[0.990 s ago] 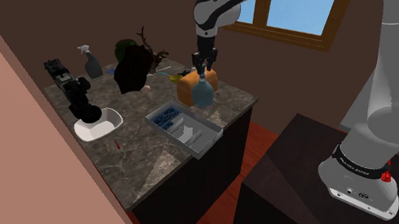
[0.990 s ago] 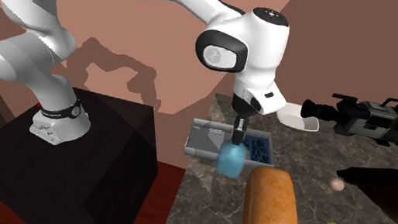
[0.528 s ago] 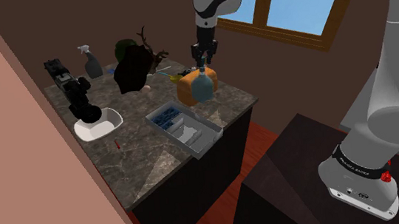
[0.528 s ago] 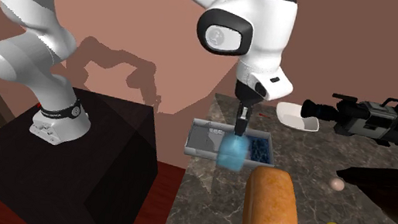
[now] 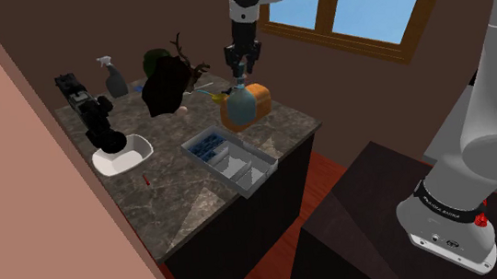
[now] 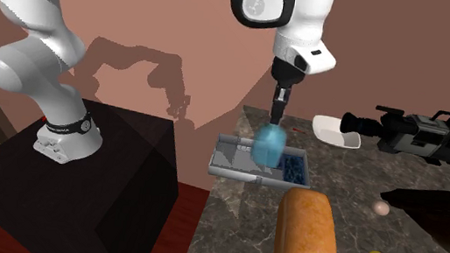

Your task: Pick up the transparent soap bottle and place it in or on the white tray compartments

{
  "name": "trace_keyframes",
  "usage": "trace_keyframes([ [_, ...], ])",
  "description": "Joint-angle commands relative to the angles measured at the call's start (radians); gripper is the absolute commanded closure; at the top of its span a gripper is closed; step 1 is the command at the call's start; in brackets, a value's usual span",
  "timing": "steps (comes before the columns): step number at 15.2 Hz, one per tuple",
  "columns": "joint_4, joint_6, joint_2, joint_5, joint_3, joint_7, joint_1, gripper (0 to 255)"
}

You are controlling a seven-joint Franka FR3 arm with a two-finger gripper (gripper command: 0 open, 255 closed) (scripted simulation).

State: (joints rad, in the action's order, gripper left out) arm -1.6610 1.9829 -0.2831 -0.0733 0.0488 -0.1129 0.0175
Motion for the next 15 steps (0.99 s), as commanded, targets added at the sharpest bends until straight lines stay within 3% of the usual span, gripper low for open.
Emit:
trace_keyframes([
  [1, 0.030, -0.026, -0.001, 0.006, 0.011, -0.038, 0.022, 255],
  [9, 0.170, -0.134, -0.024, 0.030, 0.056, -0.186, 0.115, 255],
  [15, 0.098, -0.056, -0.030, 0.030, 0.056, -0.182, 0.114, 255],
])
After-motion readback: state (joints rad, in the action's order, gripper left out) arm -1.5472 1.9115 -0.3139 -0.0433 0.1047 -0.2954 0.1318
